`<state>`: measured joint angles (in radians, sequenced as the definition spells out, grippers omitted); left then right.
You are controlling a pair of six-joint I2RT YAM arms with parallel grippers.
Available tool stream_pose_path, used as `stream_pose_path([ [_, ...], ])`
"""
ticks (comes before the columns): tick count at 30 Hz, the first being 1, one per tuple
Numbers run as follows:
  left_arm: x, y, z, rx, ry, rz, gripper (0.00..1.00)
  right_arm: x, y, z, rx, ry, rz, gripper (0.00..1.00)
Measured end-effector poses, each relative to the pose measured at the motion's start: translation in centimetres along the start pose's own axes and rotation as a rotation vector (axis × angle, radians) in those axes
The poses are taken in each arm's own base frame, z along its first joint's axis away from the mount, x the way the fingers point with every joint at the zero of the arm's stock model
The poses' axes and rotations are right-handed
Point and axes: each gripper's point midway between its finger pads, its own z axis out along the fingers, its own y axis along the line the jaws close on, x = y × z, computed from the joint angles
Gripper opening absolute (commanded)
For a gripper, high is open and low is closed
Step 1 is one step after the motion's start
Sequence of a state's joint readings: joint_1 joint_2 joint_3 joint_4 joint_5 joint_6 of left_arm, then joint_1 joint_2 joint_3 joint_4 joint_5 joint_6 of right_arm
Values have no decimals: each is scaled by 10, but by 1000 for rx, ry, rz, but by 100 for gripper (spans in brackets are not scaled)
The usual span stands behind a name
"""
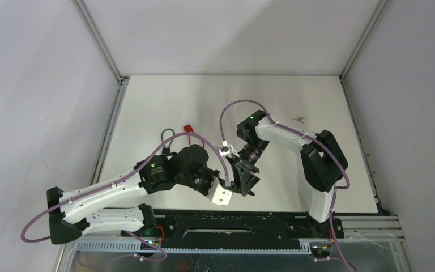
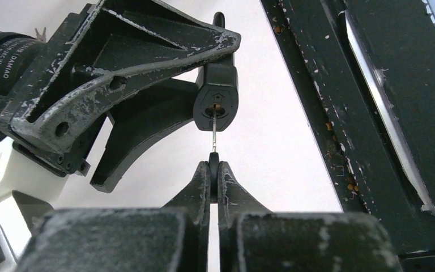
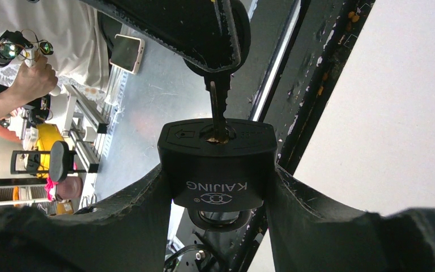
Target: Unlock with the key
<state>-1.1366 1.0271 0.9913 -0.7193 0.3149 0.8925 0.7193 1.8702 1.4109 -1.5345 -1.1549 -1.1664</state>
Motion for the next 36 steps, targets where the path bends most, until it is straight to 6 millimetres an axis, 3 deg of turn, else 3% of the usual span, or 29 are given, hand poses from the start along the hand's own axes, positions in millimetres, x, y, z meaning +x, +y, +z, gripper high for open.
stream_pose_path([
  [36,1,1,12,-3,-5,18,0,4,-4,-1,13,34,-2,0],
])
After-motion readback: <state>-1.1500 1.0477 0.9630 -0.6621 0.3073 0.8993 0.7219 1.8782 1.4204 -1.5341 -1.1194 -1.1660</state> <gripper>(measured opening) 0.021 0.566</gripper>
